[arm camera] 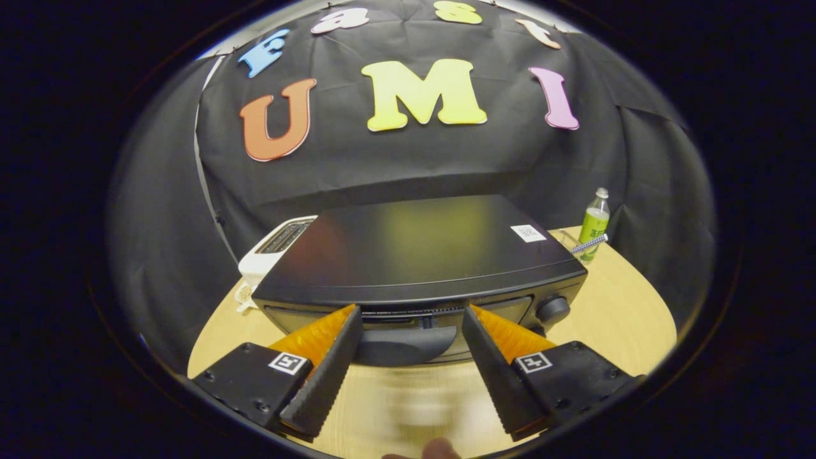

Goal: Open the toaster oven, put the food inside, and close the toaster oven door.

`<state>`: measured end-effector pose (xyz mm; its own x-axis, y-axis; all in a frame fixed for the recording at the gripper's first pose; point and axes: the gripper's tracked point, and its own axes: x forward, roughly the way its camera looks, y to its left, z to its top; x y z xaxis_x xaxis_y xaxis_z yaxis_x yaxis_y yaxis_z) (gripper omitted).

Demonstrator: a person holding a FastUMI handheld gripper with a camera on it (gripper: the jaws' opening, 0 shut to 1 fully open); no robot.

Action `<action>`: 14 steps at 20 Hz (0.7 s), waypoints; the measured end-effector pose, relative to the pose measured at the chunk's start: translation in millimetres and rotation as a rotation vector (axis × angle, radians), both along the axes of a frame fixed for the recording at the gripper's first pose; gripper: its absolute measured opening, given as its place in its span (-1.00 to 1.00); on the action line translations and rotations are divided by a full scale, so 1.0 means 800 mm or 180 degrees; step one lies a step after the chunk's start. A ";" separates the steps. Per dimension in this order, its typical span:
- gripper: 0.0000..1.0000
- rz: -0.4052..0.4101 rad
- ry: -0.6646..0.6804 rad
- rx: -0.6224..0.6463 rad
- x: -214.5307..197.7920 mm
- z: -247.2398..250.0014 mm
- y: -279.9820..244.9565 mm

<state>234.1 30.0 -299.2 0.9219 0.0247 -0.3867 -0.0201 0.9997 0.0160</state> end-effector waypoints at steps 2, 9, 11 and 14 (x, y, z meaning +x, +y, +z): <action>1.00 0.0056 0.0034 -0.0101 -0.020 -0.007 0.001; 1.00 0.0045 0.0264 -0.0289 -0.091 -0.058 -0.006; 1.00 0.0074 0.0390 -0.0314 -0.110 -0.079 -0.007; 1.00 0.0152 0.0538 -0.0413 -0.126 -0.105 -0.009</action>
